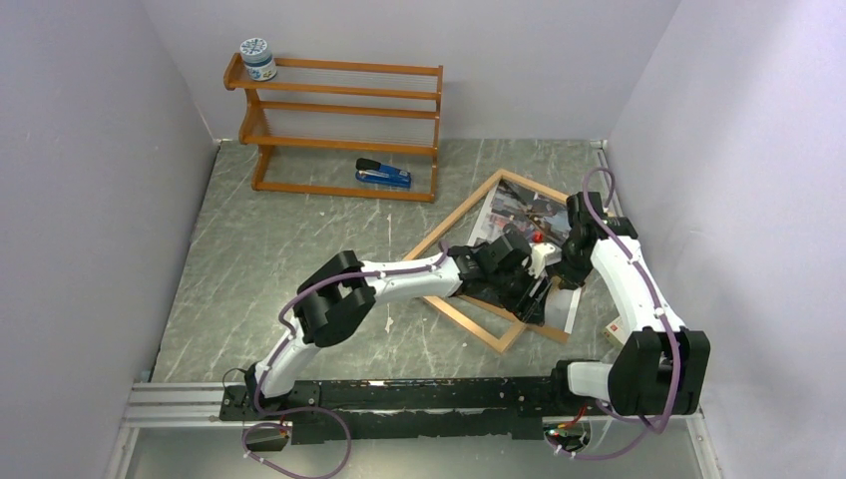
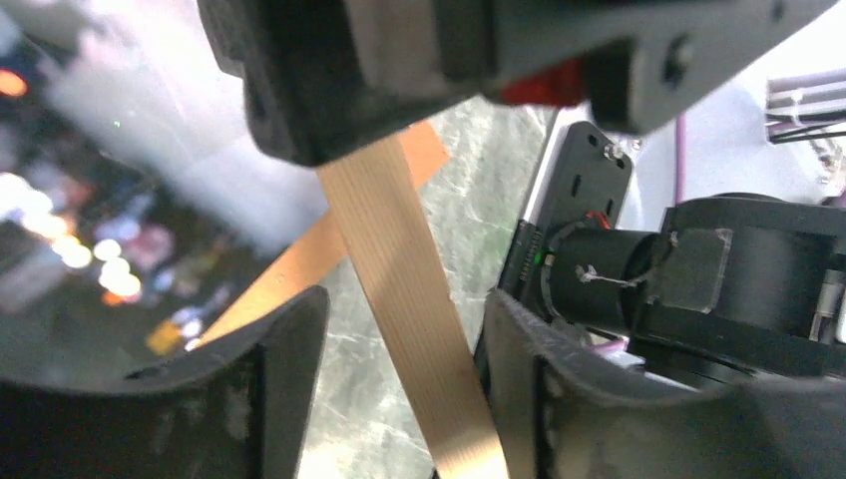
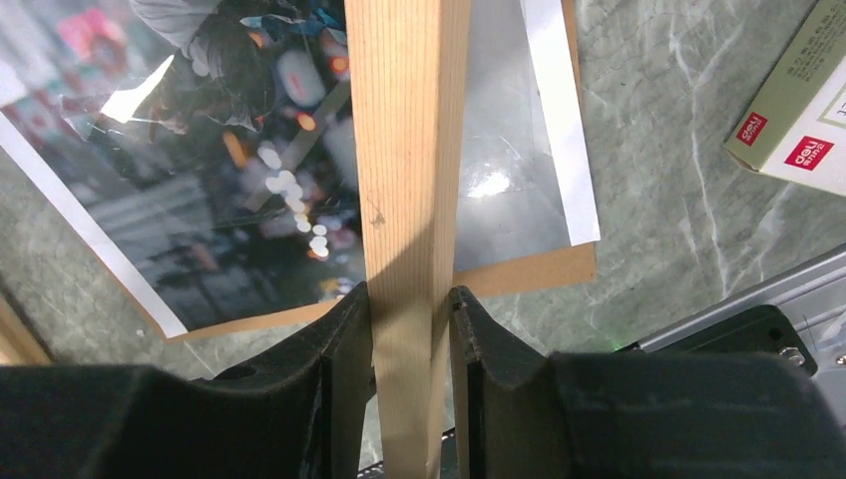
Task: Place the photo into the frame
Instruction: Turn over the photo frame at the center of the board.
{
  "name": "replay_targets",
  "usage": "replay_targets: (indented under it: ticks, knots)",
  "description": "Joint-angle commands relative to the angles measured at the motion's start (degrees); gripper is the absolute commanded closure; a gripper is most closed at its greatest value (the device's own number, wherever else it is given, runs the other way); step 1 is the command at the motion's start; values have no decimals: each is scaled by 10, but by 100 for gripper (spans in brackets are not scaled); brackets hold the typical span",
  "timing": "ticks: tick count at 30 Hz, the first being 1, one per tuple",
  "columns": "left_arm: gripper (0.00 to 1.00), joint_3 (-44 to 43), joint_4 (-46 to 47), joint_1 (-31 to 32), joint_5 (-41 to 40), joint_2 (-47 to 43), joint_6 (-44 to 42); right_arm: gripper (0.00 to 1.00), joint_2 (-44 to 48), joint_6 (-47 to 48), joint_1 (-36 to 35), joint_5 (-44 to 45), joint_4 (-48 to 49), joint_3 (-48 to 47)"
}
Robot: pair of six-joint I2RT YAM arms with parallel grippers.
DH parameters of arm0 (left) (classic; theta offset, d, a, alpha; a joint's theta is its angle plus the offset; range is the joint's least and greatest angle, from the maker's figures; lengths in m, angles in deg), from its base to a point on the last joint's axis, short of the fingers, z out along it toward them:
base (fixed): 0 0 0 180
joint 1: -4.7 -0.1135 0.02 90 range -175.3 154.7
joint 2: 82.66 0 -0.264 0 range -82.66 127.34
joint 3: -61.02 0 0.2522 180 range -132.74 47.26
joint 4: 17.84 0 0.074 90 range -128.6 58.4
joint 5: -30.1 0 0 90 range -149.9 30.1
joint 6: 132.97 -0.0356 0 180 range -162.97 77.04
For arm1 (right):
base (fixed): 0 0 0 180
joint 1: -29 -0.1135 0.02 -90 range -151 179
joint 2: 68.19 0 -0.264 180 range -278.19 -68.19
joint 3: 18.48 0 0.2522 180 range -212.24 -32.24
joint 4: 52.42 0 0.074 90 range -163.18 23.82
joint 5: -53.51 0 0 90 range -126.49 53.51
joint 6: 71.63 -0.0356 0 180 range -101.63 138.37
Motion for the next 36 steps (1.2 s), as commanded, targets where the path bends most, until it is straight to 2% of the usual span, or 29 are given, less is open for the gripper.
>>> replay_targets:
  ticks: [1,5,8,9,12,16,20,26,31,36]
  knots:
    - [46,15,15,2,-20,-19,-2,66,13,-20,2,-25,23,-31]
    - [73,-8,-16,2,-22,-17,-16,60,19,-22,2,-45,32,-21]
    - [95,-23,-36,1,-21,-26,-21,50,29,-23,14,-51,38,-14]
    - [97,-28,-45,0,-23,-32,-23,44,34,-23,19,-51,39,-13]
    - [97,-35,-64,-6,-26,-55,-25,33,48,-24,30,-50,42,-12]
    - [97,-46,-88,-26,-2,-80,-9,27,66,-35,54,-67,52,-11]
    - [97,-68,-114,-52,33,-103,8,21,109,-56,72,-99,94,-6]
    - [97,-109,-139,-99,102,-138,56,4,176,-92,79,-135,173,-6]
    - [97,-115,-97,-156,181,-174,146,1,222,-140,79,-227,305,34]
    - [97,-111,-50,-196,246,-207,231,1,233,-187,79,-347,497,74]
